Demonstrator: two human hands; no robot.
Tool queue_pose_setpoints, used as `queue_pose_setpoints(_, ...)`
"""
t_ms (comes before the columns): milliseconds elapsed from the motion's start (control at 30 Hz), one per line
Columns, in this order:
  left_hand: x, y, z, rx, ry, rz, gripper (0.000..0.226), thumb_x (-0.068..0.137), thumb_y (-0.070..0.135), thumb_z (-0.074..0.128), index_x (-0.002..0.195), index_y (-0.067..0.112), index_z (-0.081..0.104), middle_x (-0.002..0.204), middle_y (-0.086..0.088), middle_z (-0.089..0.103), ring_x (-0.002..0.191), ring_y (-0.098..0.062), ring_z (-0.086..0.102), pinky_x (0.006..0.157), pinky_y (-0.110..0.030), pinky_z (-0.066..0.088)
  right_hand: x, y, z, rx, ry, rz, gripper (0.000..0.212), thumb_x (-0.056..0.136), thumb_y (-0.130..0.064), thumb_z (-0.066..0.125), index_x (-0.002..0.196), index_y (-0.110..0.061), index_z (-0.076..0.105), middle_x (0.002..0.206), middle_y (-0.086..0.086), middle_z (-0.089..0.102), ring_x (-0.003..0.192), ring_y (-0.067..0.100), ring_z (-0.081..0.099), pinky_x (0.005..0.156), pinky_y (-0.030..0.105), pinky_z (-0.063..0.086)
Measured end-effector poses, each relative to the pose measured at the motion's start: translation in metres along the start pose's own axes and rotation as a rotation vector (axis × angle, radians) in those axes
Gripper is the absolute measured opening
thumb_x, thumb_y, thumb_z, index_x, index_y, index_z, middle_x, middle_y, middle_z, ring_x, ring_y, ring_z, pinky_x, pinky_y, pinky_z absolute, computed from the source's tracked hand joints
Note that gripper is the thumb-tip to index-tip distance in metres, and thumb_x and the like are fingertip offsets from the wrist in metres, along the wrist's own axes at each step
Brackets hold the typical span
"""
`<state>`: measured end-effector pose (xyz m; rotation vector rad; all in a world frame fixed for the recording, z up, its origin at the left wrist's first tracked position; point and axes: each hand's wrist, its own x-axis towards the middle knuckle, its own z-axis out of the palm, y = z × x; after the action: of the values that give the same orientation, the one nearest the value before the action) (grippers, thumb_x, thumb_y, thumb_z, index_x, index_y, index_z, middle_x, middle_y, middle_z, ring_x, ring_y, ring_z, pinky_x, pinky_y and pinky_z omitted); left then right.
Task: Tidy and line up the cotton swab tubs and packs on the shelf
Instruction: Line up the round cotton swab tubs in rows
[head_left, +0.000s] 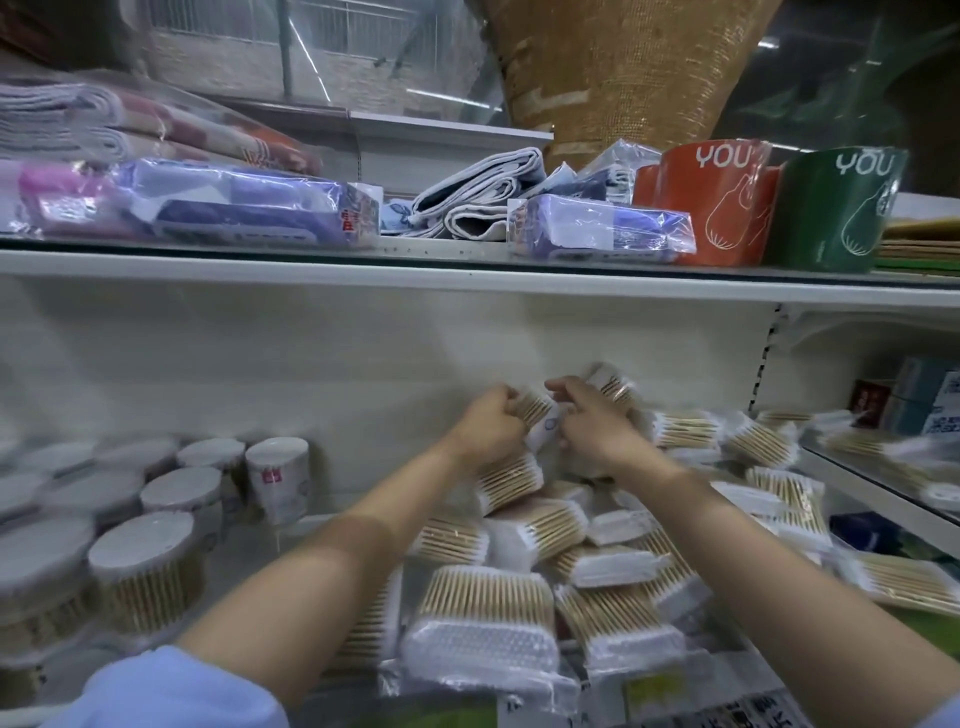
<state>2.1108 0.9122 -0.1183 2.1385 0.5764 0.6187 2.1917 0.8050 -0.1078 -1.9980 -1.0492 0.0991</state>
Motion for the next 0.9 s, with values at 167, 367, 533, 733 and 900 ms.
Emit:
queue_pose_setpoints(167,-0.003,-0.003,-0.017,0.019,0.208,0.145,0.073,0.065,0.032,0.073,0.128,0.005,0.047,0.122,-0.017,0.056,0.112,-0.030,0.054,0.096,-0.035,0.045,-0.008,-0.014,0.005,0.237,0.113,-0.099,0.049,0.090,0.007,0.039,0.132,-0.018,0.044,0.127,-0.002,0.046,0.106,0.012,0.052,0.087,0.023,0.042)
queue_pose_setpoints(367,-0.016,-0.022,-0.045,0.062,0.379,0.214,0.053,0.074,0.015,0.075,0.122,0.009,0.052,0.117,-0.012,0.057,0.109,-0.024,0.054,0.090,-0.023,0.041,-0.017,-0.033,0.017,0.412,0.069,-0.138,0.053,0.087,0.012,0.049,0.133,-0.013,0.041,0.132,-0.003,0.041,0.104,0.008,0.056,0.076,0.012,0.045)
queue_pose_setpoints(533,-0.039,-0.029,-0.070,-0.208,0.221,0.100,0.040,0.081,0.009,0.069,0.117,0.009,0.052,0.111,-0.008,0.061,0.096,-0.018,0.057,0.089,-0.032,0.045,-0.023,-0.046,0.032,0.415,0.047,-0.092,0.043,0.091,0.000,0.050,0.132,-0.009,0.042,0.121,0.003,0.048,0.095,0.011,0.057,0.071,0.012,0.051)
queue_pose_setpoints(733,-0.069,-0.035,-0.098,-0.565,-0.003,0.009,0.026,0.091,0.004,0.054,0.117,0.004,0.052,0.107,-0.012,0.059,0.088,-0.018,0.061,0.084,-0.034,0.051,-0.035,-0.069,0.051,0.542,-0.180,-0.017,0.030,0.095,-0.018,0.053,0.123,-0.009,0.049,0.113,0.011,0.060,0.100,0.020,0.061,0.089,0.037,0.052)
queue_pose_setpoints(900,-0.083,-0.049,-0.115,-0.626,-0.037,-0.008,0.028,0.090,0.011,0.058,0.117,0.005,0.053,0.104,-0.010,0.064,0.089,-0.021,0.064,0.089,-0.037,0.051,-0.042,-0.084,0.059,0.570,-0.250,-0.032,0.030,0.095,-0.021,0.052,0.122,-0.010,0.050,0.110,0.012,0.062,0.093,0.022,0.062,0.086,0.041,0.053)
